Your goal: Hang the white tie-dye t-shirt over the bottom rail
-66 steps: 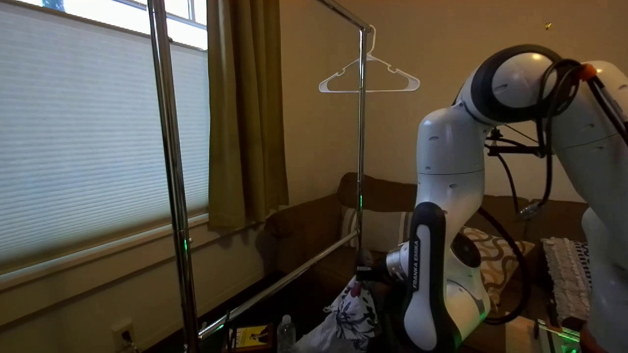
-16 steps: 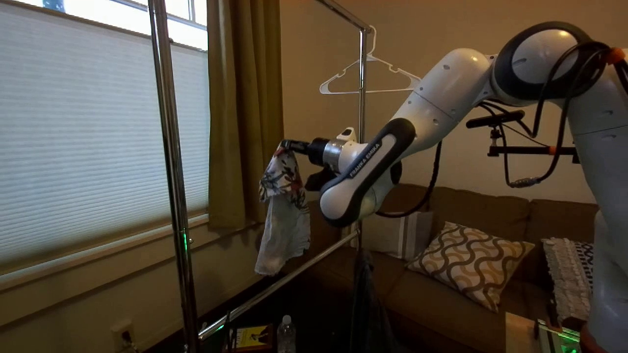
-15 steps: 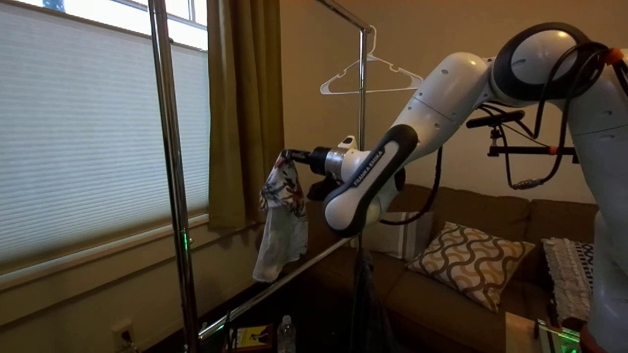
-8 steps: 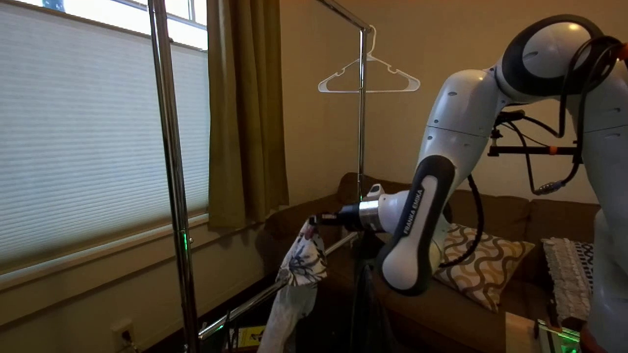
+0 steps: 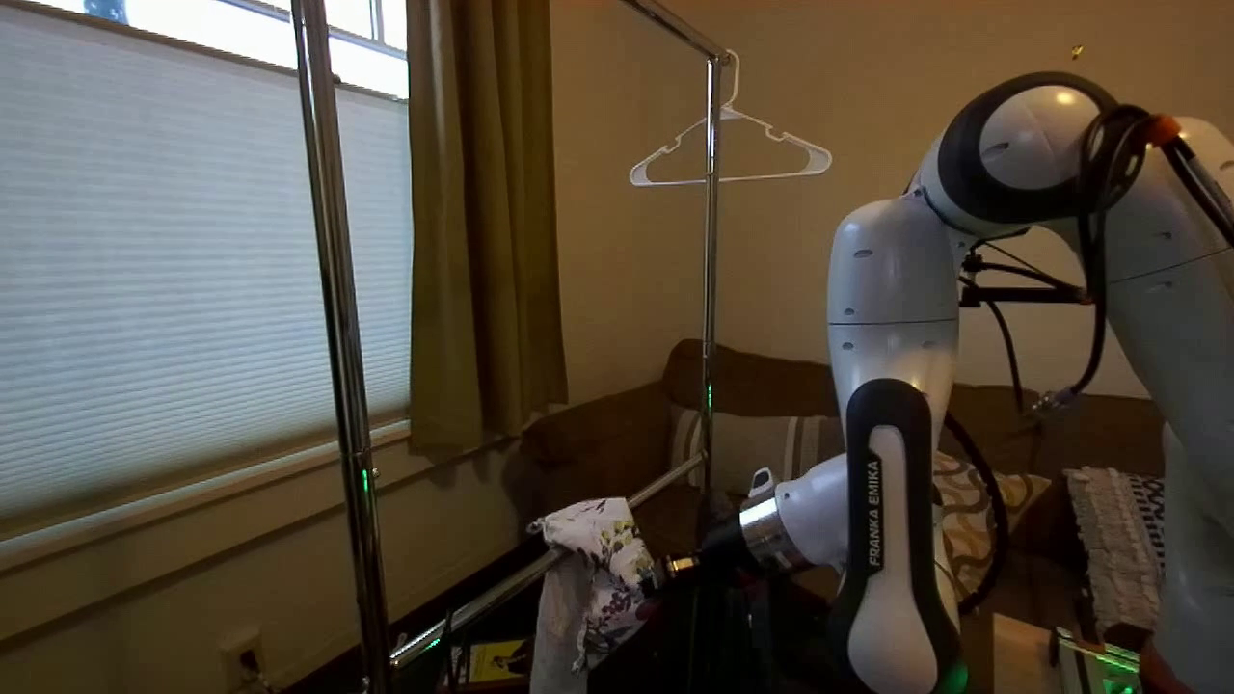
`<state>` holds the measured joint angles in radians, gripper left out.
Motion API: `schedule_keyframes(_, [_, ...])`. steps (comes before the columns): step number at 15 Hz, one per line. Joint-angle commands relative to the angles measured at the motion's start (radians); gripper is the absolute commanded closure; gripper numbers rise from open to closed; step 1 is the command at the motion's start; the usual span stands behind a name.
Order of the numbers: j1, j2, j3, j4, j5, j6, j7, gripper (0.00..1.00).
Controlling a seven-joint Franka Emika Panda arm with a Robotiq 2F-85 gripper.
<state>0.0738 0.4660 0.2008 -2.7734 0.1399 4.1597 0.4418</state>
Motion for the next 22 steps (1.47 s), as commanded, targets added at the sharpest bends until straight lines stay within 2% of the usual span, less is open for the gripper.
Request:
schedule_keyframes(1, [-0.003, 0.006, 0.003, 0.001, 0.001, -0.003, 0.000, 0.98])
schedule_keyframes(3, [-0.017, 0.014, 0.007, 0.010, -0.033, -0.030, 0.016, 1.00])
schedule_keyframes(5, [-0.075, 0.102, 0.035, 0.049, -0.187, -0.055, 0.105, 1.00])
schedule_keyframes(8, [-0.143, 0.262, 0.070, 0.123, -0.362, -0.017, 0.182, 1.00])
schedule_keyframes(13, [-0.291, 0.453, 0.135, 0.211, -0.623, -0.074, 0.287, 1.00])
schedule_keyframes(15, [-0.333, 0.502, 0.146, 0.238, -0.677, -0.096, 0.308, 1.00])
schedule_keyframes(17, [-0.359, 0.532, 0.150, 0.258, -0.672, -0.110, 0.311, 1.00])
schedule_keyframes(18, [-0.368, 0.539, 0.151, 0.267, -0.659, -0.107, 0.302, 0.73])
schedule_keyframes(20, [-0.356, 0.529, 0.139, 0.277, -0.595, -0.085, 0.267, 0.68])
schedule_keyframes(22, [-0.344, 0.507, 0.133, 0.279, -0.538, -0.069, 0.241, 0.52])
